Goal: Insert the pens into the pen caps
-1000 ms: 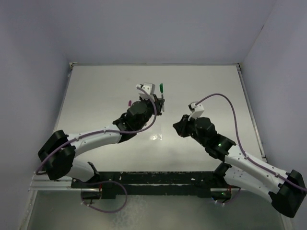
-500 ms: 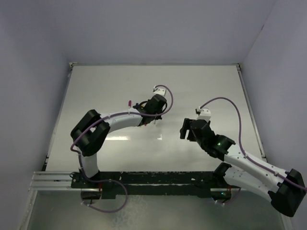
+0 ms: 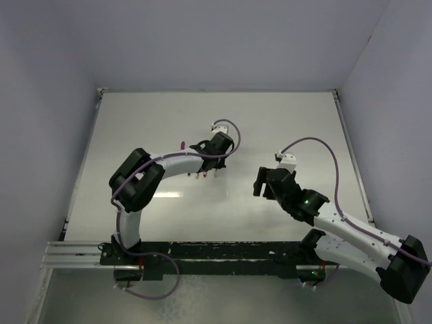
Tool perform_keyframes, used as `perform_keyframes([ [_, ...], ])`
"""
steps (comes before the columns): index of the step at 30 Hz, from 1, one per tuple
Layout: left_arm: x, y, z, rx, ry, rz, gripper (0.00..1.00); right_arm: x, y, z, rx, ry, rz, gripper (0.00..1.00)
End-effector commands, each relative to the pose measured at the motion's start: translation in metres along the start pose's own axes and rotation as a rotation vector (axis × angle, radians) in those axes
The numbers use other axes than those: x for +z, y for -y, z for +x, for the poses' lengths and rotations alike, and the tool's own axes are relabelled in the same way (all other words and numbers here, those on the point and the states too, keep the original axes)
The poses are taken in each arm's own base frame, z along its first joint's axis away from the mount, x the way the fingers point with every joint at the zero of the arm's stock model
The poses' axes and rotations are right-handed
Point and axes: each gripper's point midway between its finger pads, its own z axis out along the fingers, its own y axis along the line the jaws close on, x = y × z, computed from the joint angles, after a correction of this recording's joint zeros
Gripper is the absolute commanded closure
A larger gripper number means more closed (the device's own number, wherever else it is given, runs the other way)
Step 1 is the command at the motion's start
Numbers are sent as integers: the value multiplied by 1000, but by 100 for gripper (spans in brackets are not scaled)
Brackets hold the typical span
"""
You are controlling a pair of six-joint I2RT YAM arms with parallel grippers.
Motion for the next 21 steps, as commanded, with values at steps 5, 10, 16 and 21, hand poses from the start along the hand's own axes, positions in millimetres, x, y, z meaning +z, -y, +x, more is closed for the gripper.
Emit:
perform_keyframes([
  [5, 12, -4, 0, -53, -20, -35, 80, 1, -5, -10, 33, 31, -1, 21],
  [10, 12, -3, -2, -64, -18, -34, 72, 3, -4, -8, 35, 28, 0, 21],
  [16, -1, 1, -19, -80, 23, -14, 67, 1, -2, -10, 34, 35, 8, 21],
  [21, -32, 10, -57, -68, 122, 49, 67, -1, -1, -12, 46, 52, 10, 21],
])
